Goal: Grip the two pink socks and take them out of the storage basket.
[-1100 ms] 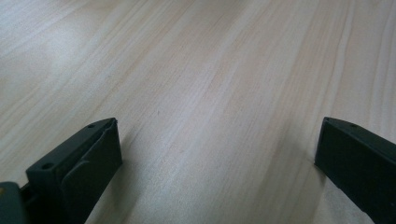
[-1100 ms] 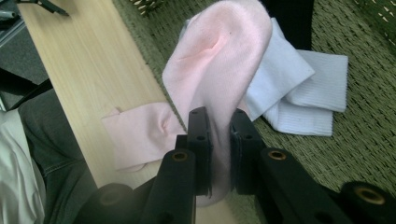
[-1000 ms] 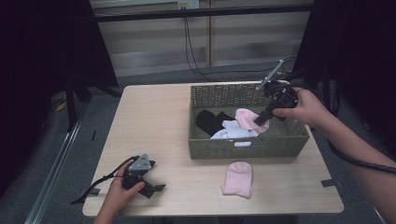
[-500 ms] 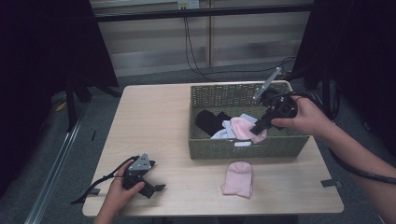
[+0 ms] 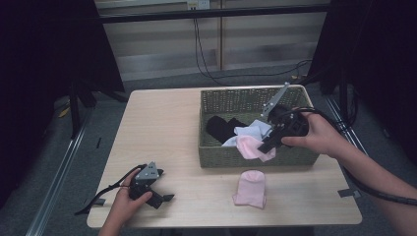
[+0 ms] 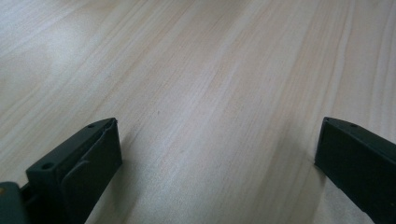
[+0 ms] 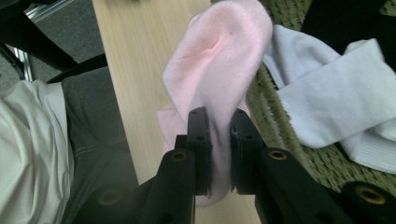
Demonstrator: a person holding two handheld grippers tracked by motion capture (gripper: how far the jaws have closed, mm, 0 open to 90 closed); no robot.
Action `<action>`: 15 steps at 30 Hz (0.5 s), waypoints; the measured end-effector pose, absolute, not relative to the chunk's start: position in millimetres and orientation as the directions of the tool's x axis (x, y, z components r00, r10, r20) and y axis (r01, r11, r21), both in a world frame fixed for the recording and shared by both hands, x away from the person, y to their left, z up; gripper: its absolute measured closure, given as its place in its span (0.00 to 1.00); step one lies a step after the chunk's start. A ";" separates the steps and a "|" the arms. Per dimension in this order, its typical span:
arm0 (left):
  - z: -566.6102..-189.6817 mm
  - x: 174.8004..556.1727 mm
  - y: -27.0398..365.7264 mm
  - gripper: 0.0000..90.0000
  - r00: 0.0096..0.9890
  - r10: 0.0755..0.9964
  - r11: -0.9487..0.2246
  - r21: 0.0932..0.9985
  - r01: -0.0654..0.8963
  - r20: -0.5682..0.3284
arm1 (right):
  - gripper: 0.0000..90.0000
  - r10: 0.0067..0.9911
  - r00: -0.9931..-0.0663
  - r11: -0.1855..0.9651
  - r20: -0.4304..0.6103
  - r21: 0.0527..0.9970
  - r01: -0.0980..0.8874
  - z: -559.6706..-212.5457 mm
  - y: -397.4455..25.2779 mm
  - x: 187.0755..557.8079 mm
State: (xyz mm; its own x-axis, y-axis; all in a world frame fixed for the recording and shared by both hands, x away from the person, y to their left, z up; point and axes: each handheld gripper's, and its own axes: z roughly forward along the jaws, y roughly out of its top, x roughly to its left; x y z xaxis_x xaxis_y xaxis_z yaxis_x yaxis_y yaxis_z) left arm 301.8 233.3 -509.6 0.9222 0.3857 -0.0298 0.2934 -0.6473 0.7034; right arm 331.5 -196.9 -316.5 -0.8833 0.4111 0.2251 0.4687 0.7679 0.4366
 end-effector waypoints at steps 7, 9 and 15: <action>-509.7 301.7 233.3 0.00 0.922 0.386 -0.647 0.703 0.294 -0.031 | 0.90 0.376 -0.897 0.782 0.232 0.441 0.442 -328.3 -185.7 318.5; -509.6 301.7 233.3 0.00 0.922 0.386 -0.647 0.703 0.294 -0.031 | 0.90 0.372 -0.898 0.785 0.234 0.437 0.439 -330.2 -184.3 317.0; -509.6 301.7 233.3 0.00 0.922 0.386 -0.647 0.703 0.294 -0.031 | 0.90 0.345 -0.907 0.801 0.243 0.428 0.419 -345.7 -174.1 310.8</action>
State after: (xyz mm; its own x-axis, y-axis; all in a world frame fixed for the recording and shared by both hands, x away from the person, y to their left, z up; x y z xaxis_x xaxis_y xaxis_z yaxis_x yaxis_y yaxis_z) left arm 301.7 233.3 -509.6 0.9221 0.3857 -0.0310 0.2943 -0.6472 0.7032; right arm 310.8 -174.1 -345.7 -0.9067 0.3448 0.2431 0.4192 0.8007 0.4280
